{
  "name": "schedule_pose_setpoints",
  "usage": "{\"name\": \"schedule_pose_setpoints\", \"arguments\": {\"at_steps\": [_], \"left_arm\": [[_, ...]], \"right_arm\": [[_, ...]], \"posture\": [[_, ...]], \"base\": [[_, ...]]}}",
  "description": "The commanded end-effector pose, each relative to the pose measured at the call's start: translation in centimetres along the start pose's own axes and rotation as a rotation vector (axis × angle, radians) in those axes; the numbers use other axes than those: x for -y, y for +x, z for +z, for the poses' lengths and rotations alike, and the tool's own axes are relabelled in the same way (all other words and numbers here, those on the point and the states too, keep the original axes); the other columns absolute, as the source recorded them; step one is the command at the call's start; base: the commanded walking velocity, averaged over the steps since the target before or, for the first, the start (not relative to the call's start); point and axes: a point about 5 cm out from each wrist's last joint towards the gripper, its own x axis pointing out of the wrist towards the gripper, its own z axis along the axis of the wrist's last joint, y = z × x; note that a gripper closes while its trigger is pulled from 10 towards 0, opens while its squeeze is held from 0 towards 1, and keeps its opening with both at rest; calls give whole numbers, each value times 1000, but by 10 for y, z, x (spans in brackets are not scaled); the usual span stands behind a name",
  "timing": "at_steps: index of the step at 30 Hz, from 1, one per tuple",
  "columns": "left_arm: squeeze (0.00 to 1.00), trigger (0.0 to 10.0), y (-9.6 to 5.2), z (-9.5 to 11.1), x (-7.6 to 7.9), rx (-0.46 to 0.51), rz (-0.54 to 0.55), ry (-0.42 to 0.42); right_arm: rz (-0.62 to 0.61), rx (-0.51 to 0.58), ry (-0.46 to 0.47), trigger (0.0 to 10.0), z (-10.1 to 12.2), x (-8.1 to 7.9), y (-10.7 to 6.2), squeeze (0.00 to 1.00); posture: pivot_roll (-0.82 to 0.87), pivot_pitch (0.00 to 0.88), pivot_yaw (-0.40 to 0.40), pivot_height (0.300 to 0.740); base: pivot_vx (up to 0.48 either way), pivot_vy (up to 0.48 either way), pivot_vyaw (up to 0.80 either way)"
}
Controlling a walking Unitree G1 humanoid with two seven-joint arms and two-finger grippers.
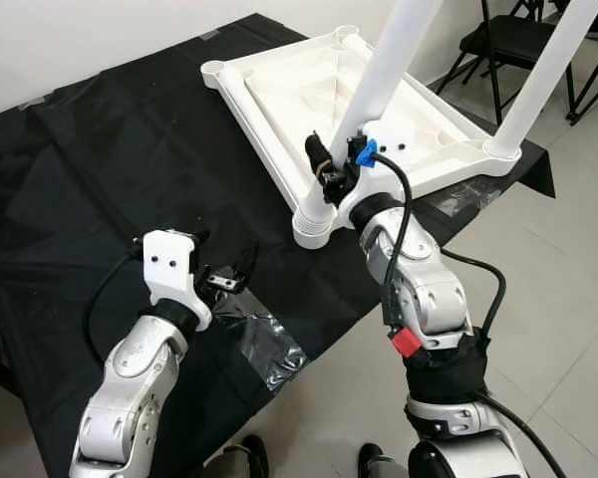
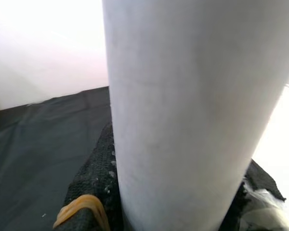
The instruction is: Building children table
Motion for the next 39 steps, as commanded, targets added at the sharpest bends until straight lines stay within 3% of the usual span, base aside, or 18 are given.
{"name": "schedule_pose_setpoints", "arguments": {"at_steps": [1, 7, 9, 16, 20, 21, 25, 26, 29, 33, 38, 39], "left_arm": [[0, 10000, 3, 20, -2, 69, 2, -9], [0, 10000, 12, 52, 5, 172, -78, -7], [0, 10000, 12, 54, 6, 177, -82, -8], [0, 10000, 16, 69, 9, 231, -112, -11], [0, 10000, 20, 105, 7, 357, -191, -41], [1000, 10000, 21, 116, 7, 396, -228, -28], [1000, 10000, 21, 119, 7, 407, -238, -20], [1000, 10000, 26, 140, 9, 483, -255, 49], [1000, 10000, 30, 152, 11, 529, -265, 101], [1000, 10000, 31, 154, 13, 534, -272, 115], [1000, 10000, 49, 156, 41, 533, -371, 111], [1000, 10000, 49, 156, 41, 533, -371, 111]], "right_arm": [[38, 149, -84, 10000, 29, 3, 4, 0], [138, 268, -45, 10000, 55, 1, 6, 0], [138, 275, -43, 10000, 56, 1, 6, 0], [163, 232, -33, 10000, 51, 3, 9, 0], [85, 54, -88, 10000, 26, 24, 10, 0], [82, 29, -92, 10000, 22, 27, 9, 0], [85, 25, -96, 10000, 21, 28, 8, 0], [99, -2, -95, 10000, 17, 26, 7, 0], [113, -17, -99, 10000, 15, 24, 7, 0], [122, -19, -100, 10000, 15, 23, 8, 0], [183, -43, -135, 10000, 13, 10, 14, 0], [183, -43, -135, 10000, 13, 10, 14, 0]], "posture": [[17, 215, 34, 740], [14, 195, 26, 740], [14, 195, 26, 740], [14, 189, 24, 740], [6, 180, 21, 740], [3, 175, 19, 740], [3, 175, 19, 740], [-4, 166, 15, 740], [-6, 159, 13, 740], [-6, 159, 13, 740], [-8, 146, 7, 740], [-8, 146, 7, 740]], "base": [[0, 0, 0], [0, 0, 0], [0, 0, 0], [0, 0, 0], [0, 0, 0], [0, 0, 0], [0, 0, 0], [0, 0, 0], [0, 0, 0], [0, 0, 0], [0, 0, 0], [0, 0, 0]]}}
